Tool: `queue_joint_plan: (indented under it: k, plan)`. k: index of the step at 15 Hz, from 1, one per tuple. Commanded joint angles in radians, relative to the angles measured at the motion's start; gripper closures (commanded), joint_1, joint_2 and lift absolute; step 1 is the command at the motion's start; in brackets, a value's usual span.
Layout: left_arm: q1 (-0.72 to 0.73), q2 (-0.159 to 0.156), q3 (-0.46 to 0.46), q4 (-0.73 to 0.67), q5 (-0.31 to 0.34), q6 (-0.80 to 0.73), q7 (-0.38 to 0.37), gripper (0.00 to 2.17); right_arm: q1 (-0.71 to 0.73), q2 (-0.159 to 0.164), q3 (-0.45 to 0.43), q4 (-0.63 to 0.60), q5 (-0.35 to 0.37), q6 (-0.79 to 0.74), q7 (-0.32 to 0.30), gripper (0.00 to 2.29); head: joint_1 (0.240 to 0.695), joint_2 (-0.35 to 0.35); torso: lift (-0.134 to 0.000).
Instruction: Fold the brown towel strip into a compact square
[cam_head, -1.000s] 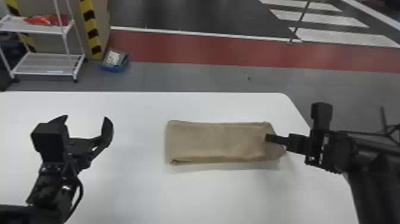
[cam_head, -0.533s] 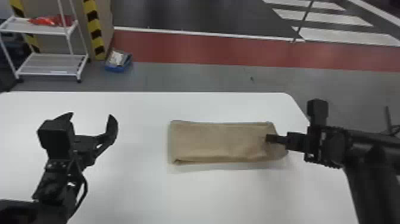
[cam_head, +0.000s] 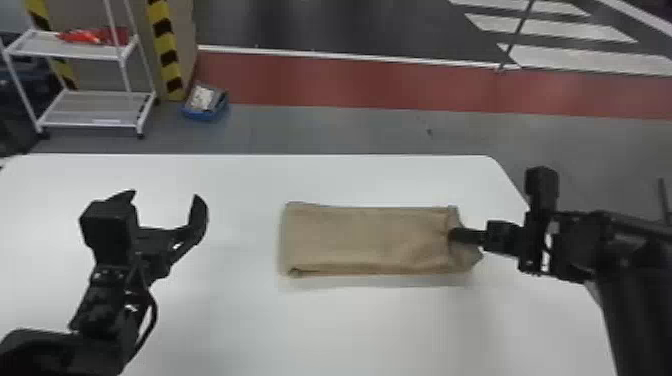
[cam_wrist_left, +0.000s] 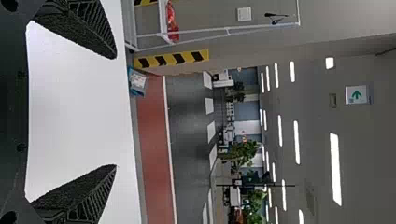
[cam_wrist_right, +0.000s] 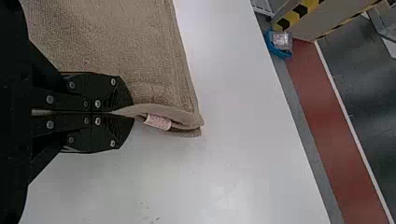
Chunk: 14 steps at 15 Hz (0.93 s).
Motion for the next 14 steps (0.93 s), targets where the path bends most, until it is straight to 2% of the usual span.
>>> queue_joint_plan:
  k: [1,4,5,6,8,9,11,12,14]
  plan:
    - [-0.002,0.0,-0.006,0.001,0.002,0.0,-0.003,0.04,0.026,0.002,-0.003,-0.101,-0.05,0.067,-0.001,1.24,0.695,-0.143,-0.109]
    - [-0.005,-0.001,-0.018,0.008,0.019,0.0,-0.041,0.05,0.04,0.015,-0.007,-0.221,-0.124,0.144,-0.004,1.24,0.695,-0.13,-0.109]
    - [-0.005,-0.001,-0.021,0.014,0.028,0.0,-0.06,0.24,0.04,0.016,-0.006,-0.251,-0.159,0.162,-0.012,1.24,0.695,-0.126,-0.109]
    - [-0.002,-0.001,-0.032,0.017,0.032,0.0,-0.064,0.31,0.033,0.016,-0.006,-0.285,-0.207,0.174,-0.027,1.24,0.695,-0.122,-0.109]
    - [0.001,-0.001,-0.04,0.019,0.04,-0.003,-0.077,0.31,-0.018,0.016,0.005,-0.342,-0.284,0.257,-0.07,1.24,0.695,-0.109,-0.109]
    - [0.001,-0.001,-0.043,0.017,0.051,0.0,-0.092,0.43,-0.056,0.016,0.023,-0.359,-0.305,0.297,-0.093,1.24,0.695,-0.103,-0.109]
    - [-0.024,0.0,-0.041,0.011,0.131,0.194,-0.11,1.29,-0.128,0.018,0.085,-0.36,-0.348,0.334,-0.142,1.24,0.695,-0.086,-0.109]
    - [-0.028,0.0,-0.043,0.007,0.16,0.224,-0.127,1.58,-0.158,0.024,0.117,-0.356,-0.345,0.334,-0.156,1.24,0.695,-0.078,-0.109]
    - [-0.025,-0.001,-0.057,-0.001,0.16,0.212,-0.195,1.62,-0.196,0.062,0.149,-0.309,-0.337,0.337,-0.158,1.24,0.695,-0.062,-0.109]
